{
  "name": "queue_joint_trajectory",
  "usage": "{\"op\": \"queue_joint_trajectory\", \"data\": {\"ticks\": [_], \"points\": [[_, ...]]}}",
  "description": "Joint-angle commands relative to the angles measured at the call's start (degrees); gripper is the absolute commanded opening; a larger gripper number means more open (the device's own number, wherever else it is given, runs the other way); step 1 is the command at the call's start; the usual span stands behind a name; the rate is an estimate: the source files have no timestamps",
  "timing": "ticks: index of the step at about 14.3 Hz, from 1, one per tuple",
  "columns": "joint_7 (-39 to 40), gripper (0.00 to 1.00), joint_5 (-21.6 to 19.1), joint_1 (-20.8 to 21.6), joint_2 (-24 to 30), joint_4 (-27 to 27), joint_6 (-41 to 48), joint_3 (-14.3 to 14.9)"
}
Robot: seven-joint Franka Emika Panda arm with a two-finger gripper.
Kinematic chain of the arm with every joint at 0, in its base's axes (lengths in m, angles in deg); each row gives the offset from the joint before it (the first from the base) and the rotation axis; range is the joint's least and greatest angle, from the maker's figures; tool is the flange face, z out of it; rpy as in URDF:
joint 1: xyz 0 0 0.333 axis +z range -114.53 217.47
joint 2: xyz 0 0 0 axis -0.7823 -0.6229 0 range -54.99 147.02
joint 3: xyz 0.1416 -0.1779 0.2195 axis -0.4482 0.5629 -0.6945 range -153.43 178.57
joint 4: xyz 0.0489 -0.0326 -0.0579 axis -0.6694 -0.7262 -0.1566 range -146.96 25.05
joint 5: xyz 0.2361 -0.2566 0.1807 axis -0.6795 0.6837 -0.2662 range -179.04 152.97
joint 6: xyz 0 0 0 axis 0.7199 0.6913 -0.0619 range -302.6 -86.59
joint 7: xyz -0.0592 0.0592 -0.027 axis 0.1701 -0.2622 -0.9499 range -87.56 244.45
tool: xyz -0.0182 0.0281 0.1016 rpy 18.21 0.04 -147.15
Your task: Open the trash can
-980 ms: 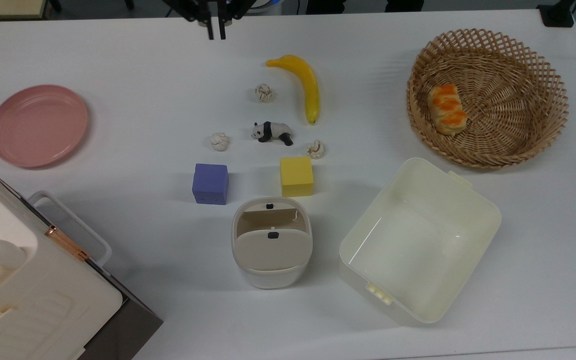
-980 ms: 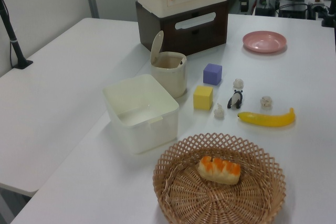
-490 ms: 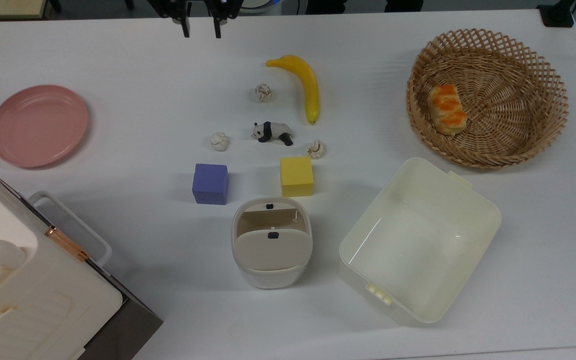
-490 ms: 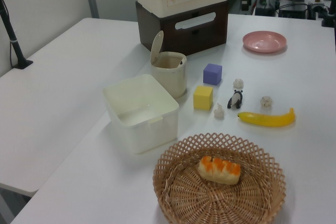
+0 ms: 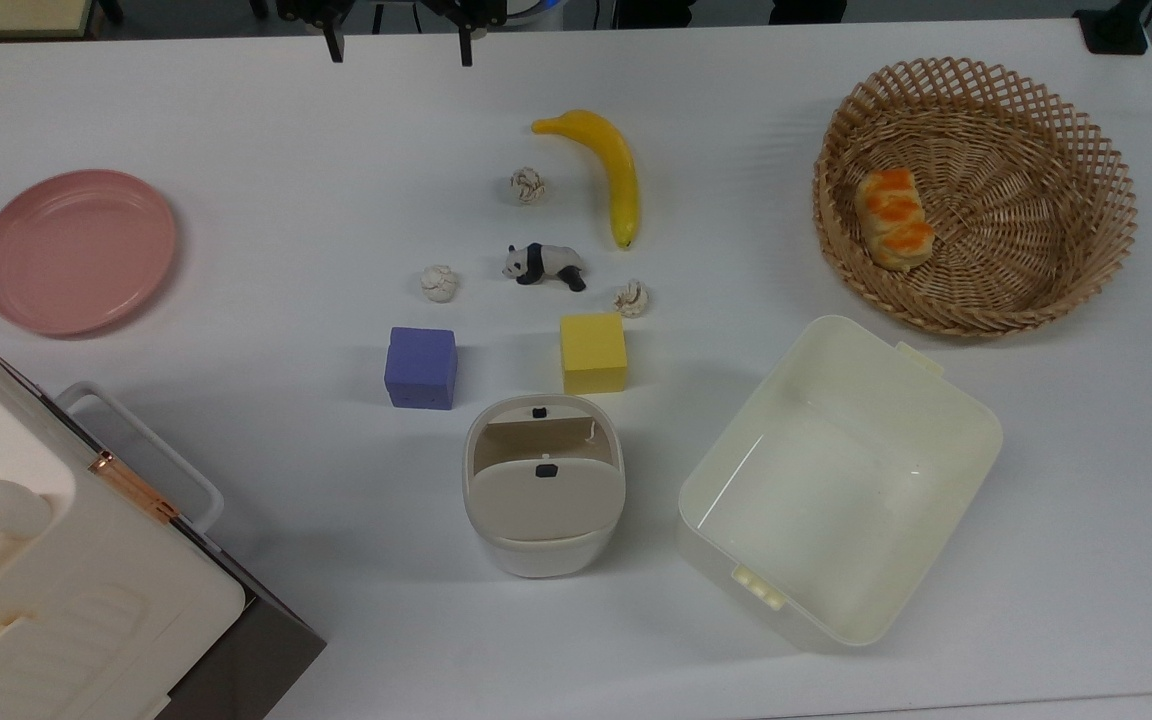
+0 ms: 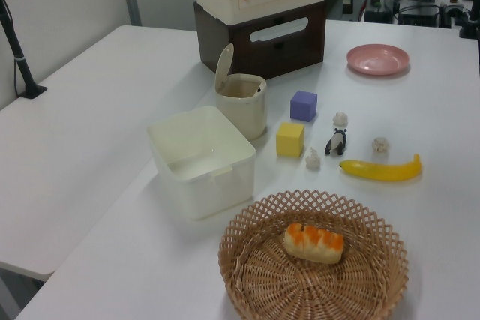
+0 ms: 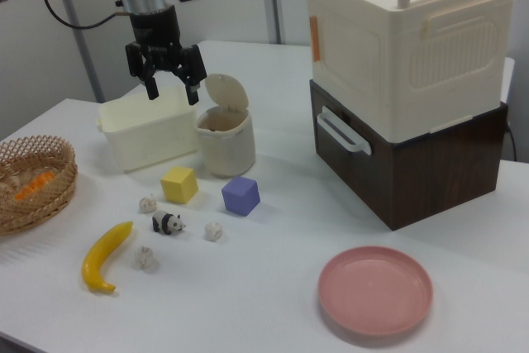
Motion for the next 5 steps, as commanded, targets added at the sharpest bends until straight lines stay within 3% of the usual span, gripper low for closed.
{"op": "queue_joint_trajectory", "data": {"ticks": [1,5], "points": [[-1.0,1.00,0.8,-0.3,1.4,-1.2,-0.3,0.1],[-0.9,1.00,0.7,-0.3,1.5,-1.2,-0.2,0.1]]}}
